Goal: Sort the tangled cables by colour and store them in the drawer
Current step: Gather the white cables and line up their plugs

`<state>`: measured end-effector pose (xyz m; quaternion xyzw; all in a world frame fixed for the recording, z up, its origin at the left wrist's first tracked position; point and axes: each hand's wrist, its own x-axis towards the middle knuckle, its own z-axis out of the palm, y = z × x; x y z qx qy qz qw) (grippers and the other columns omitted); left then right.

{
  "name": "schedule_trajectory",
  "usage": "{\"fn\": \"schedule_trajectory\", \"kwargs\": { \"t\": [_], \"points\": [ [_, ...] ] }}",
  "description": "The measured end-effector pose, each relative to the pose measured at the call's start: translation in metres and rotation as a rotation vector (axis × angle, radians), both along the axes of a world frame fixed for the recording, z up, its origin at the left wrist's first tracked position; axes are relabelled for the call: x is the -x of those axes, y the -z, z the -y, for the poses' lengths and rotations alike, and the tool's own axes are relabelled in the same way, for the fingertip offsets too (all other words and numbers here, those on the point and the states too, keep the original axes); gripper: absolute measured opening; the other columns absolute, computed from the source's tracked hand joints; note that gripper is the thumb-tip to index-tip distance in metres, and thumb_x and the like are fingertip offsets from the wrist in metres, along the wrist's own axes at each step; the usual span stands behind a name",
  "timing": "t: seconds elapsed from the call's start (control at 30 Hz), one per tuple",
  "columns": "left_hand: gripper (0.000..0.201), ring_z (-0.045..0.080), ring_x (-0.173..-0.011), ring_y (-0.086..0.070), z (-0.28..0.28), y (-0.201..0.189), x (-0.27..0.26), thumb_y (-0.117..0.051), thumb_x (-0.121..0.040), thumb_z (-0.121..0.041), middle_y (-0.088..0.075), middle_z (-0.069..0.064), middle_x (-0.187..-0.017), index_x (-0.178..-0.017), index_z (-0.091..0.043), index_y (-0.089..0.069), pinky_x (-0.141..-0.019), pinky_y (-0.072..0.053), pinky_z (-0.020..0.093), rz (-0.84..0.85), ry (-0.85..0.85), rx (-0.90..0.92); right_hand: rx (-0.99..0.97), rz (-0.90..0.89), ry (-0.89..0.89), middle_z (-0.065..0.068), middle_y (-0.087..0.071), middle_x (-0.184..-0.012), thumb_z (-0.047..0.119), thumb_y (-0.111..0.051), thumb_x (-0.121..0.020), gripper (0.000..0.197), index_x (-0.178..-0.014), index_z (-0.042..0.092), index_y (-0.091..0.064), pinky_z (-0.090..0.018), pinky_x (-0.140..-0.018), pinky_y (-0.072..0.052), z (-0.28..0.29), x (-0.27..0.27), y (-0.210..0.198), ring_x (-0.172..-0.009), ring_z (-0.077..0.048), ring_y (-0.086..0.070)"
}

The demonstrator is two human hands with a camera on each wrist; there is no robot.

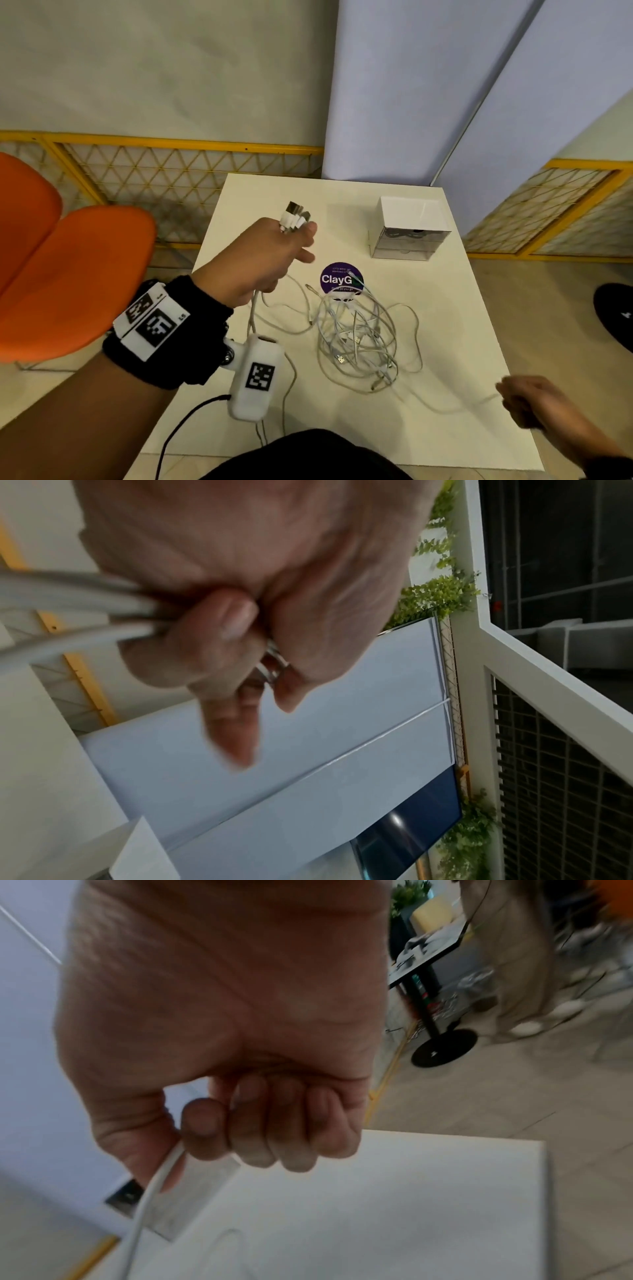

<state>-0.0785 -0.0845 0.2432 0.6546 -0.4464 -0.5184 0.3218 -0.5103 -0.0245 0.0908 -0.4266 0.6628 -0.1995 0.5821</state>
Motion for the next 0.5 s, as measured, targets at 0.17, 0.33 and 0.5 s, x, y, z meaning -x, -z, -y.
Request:
{"fn": "schedule_trajectory", "kwargs": {
  "t": [0.17, 0.33, 0.5],
  "points": [
    [0.045, 0.012, -0.042, -0.017, 0.010, -0.010, 0.002, -0.062, -0.097, -0.036, -0.033, -0.001, -0.051, -0.061, -0.019, -0.042, -0.042, -0.015, 0.021, -0.150, 0.021, 0.083, -0.194, -0.405, -0.173, -0.011, -0.044, -0.050, 0.011, -0.066, -0.088, 0.046, -0.045, 0.014, -0.050, -0.029, -0.051, -0.032, -0.030, 0.032, 0.068, -0.046, -0.018, -0.037],
    [0.054, 0.016, -0.048, -0.010, 0.008, -0.014, 0.021, -0.058, -0.095, -0.042, -0.012, -0.001, -0.058, -0.059, -0.024, -0.022, -0.045, -0.014, 0.025, -0.330, 0.186, 0.046, -0.128, -0.624, -0.419, 0.005, -0.066, -0.067, 0.024, -0.062, -0.088, 0.026, -0.062, 0.022, -0.064, -0.023, -0.066, -0.045, -0.020, 0.002, 0.067, -0.064, -0.011, -0.059],
    [0.062, 0.019, -0.045, -0.022, 0.004, -0.021, 0.045, -0.043, -0.099, -0.052, -0.020, 0.004, -0.052, -0.052, -0.015, -0.026, -0.051, -0.035, 0.029, -0.414, 0.317, 0.067, 0.308, -0.292, -0.203, -0.001, -0.073, -0.077, 0.021, -0.063, -0.094, 0.017, -0.080, 0.014, -0.071, -0.032, -0.077, -0.050, 0.038, -0.080, -0.008, -0.078, -0.013, -0.067]
  ]
}}
